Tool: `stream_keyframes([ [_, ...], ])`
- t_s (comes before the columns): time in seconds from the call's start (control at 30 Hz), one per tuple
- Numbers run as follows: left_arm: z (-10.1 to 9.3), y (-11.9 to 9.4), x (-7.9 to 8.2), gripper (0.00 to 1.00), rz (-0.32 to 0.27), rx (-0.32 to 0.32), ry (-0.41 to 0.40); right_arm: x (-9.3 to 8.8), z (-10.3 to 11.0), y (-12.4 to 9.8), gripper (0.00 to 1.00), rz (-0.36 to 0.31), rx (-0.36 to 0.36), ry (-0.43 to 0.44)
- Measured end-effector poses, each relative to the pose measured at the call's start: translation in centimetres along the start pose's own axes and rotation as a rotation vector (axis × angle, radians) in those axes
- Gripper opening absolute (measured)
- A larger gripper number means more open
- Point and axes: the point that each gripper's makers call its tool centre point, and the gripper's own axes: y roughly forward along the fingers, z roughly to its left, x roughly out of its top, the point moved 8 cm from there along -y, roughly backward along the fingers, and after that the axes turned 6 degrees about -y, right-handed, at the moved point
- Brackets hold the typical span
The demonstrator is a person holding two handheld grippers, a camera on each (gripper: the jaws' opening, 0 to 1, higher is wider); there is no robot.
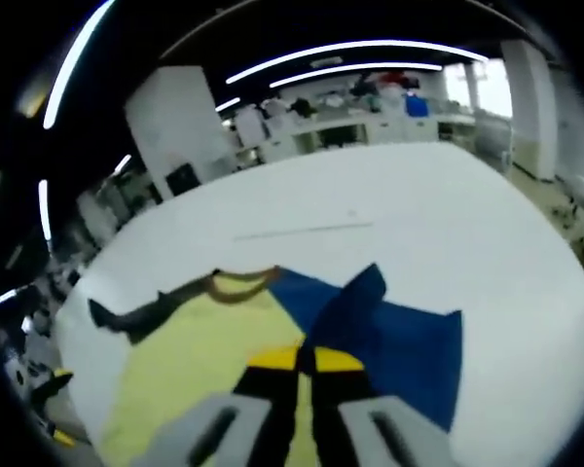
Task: Fold the garment on the visible template until the final outline fits inside the template.
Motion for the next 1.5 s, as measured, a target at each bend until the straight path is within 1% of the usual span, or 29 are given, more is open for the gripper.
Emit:
stream_keyframes([
  [0.1,0.1,0.0,0.0,0.99,-0.005,0.006,0.000,0.3,1.0,0.6,0.00,0.002,0.013,-0.013],
  [0.17,0.0,0.0,0.1,0.99,-0.007,0.008,-0.001,0.5,1.3,1.0,0.00,0.001,0.028,-0.010],
  [0.23,0.0,0.0,0.1,0.99,-0.004,0.011,-0.001,0.5,2.4,1.2,0.00,0.000,0.039,-0.009],
  [0.3,0.1,0.0,-0.1,0.99,-0.003,0.011,-0.002,0.7,2.7,1.5,0.00,0.004,0.050,-0.013],
  [0.37,0.2,0.0,-0.1,0.99,-0.002,0.013,-0.005,0.7,3.1,1.7,0.00,0.006,0.058,-0.018],
  [0.47,0.3,-0.1,-0.2,0.98,-0.002,0.015,-0.008,0.6,4.5,2.0,0.00,0.011,0.073,-0.028],
  [0.7,0.3,-0.1,-0.3,0.96,0.001,0.014,-0.003,0.9,6.0,3.2,0.00,0.026,0.107,-0.043],
  [0.8,0.4,0.0,-0.3,0.97,-0.007,0.011,-0.008,1.0,7.2,3.7,0.00,0.030,0.126,-0.054],
  [0.93,0.3,0.0,-0.3,0.96,-0.009,0.010,-0.005,0.9,8.5,4.0,0.00,0.034,0.144,-0.063],
  [1.03,0.4,0.1,-0.4,0.96,-0.009,0.010,-0.009,1.2,8.9,4.4,0.00,0.036,0.156,-0.068],
  [1.13,0.8,0.0,-0.7,0.96,-0.005,0.014,-0.008,1.0,10.3,4.6,0.00,0.035,0.173,-0.087],
  [1.3,1.0,0.0,-0.8,0.96,-0.007,0.017,-0.012,0.8,11.9,4.8,0.00,0.041,0.200,-0.099],
  [1.5,1.1,-0.1,-0.8,0.95,-0.007,0.018,-0.014,0.8,13.4,5.3,0.00,0.042,0.225,-0.116],
])
